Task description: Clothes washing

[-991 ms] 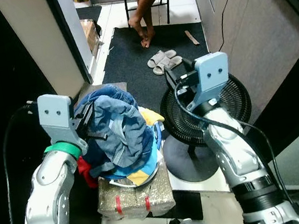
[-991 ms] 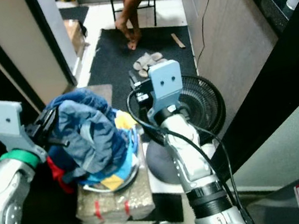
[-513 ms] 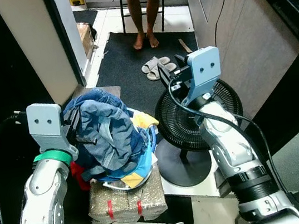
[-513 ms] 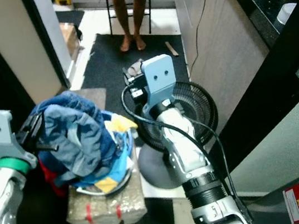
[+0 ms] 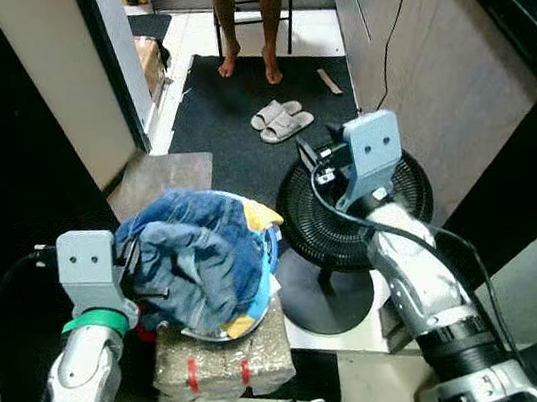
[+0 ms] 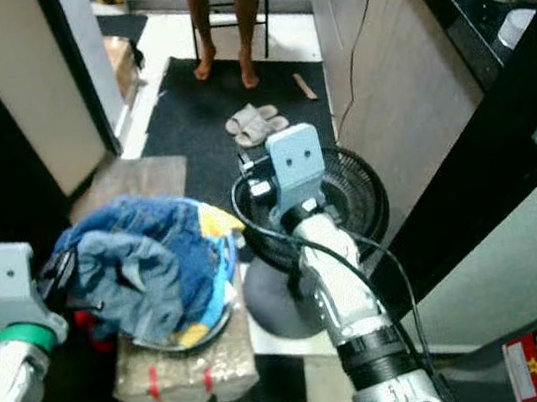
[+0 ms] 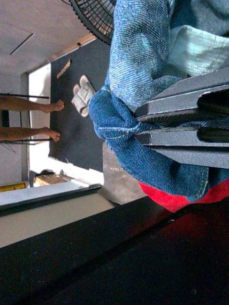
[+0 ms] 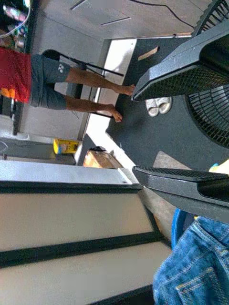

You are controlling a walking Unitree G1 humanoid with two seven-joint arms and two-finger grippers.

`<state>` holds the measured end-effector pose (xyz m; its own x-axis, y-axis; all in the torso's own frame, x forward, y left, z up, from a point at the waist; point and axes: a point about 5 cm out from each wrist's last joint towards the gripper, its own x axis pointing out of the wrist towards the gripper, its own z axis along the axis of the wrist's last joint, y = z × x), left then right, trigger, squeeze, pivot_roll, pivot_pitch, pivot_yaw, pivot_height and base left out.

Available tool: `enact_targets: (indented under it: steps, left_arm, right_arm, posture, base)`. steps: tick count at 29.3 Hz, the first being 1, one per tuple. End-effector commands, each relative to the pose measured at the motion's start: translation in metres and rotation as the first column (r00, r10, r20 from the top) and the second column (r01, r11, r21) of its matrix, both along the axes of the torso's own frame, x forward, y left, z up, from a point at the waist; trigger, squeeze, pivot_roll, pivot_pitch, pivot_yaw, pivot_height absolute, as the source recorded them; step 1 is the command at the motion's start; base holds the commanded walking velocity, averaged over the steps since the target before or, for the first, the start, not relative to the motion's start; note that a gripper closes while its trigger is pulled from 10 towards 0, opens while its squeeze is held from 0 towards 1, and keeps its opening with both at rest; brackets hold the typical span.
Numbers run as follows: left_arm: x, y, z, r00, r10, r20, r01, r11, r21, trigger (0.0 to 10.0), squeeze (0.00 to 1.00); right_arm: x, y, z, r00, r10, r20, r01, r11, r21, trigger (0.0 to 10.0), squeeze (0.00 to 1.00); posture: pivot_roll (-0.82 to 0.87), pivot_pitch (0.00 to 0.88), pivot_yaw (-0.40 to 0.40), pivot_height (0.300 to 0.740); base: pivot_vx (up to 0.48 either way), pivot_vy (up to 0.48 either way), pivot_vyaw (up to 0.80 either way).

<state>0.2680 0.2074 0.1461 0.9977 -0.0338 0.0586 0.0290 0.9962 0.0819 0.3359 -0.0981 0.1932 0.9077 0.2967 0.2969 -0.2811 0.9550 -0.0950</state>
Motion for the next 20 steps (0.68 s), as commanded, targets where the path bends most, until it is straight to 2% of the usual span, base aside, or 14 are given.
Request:
enact_targets:
  steps: [1,3,6,11,13,15,16,20]
  left_arm:
    - [0.002,-0.005,0.016,0.999,-0.014,0.052,0.014,1.0,0.01,10.0,0.0]
    - [0.006,-0.009,0.028,0.995,-0.041,0.089,0.038,0.999,0.04,10.0,0.0]
    - [0.007,-0.013,0.032,0.992,-0.063,0.107,0.057,0.997,0.06,10.0,0.0]
    - [-0.001,-0.024,0.025,0.989,-0.11,0.103,0.103,0.992,0.072,10.0,0.0]
    - [-0.002,-0.028,0.015,0.989,-0.127,0.077,0.121,0.99,0.078,10.0,0.0]
    - [0.001,-0.034,0.004,0.99,-0.131,0.047,0.129,0.99,0.054,10.0,0.0]
    - [0.001,-0.034,0.004,0.99,-0.131,0.047,0.129,0.99,0.054,10.0,0.0]
    - [0.017,-0.046,0.007,0.985,-0.162,0.063,0.161,0.987,0.026,10.0,0.0]
  right_arm:
    - [0.005,0.006,0.011,0.999,0.04,0.022,-0.041,0.999,0.005,10.0,0.0]
    - [0.012,0.01,0.018,0.998,0.053,0.038,-0.053,0.999,-0.004,10.0,0.0]
    - [0.013,0.012,0.018,0.998,0.049,0.046,-0.049,0.999,0.002,10.0,0.0]
    - [0.005,0.008,0.003,0.999,0.028,0.02,-0.029,0.999,0.028,10.0,0.0]
    - [0.001,0.003,-0.006,1.0,0.007,-0.01,-0.006,0.999,0.032,10.0,0.0]
    - [-0.001,-0.002,-0.009,1.0,-0.008,-0.024,0.009,0.999,0.033,10.0,0.0]
    - [-0.001,-0.002,-0.009,1.0,-0.008,-0.024,0.009,0.999,0.033,10.0,0.0]
    - [0.004,-0.014,-0.009,0.997,-0.061,-0.044,0.065,0.993,0.099,10.0,0.0]
  posture:
    - [0.13,0.124,-0.068,0.74]
    - [0.13,0.121,-0.064,0.74]
    - [0.15,0.109,-0.046,0.74]
    - [0.15,0.097,-0.035,0.74]
    - [0.11,0.067,-0.04,0.74]
    - [0.1,0.055,-0.039,0.74]
    - [0.1,0.055,-0.039,0.74]
    - [0.05,0.036,-0.028,0.74]
  base:
    - [0.0,0.0,0.0]
    - [0.0,0.0,0.0]
    - [0.0,0.0,0.0]
    - [0.0,0.0,0.0]
    - [0.0,0.0,0.0]
    - [0.0,0.0,0.0]
    - [0.0,0.0,0.0]
    - [0.0,0.0,0.0]
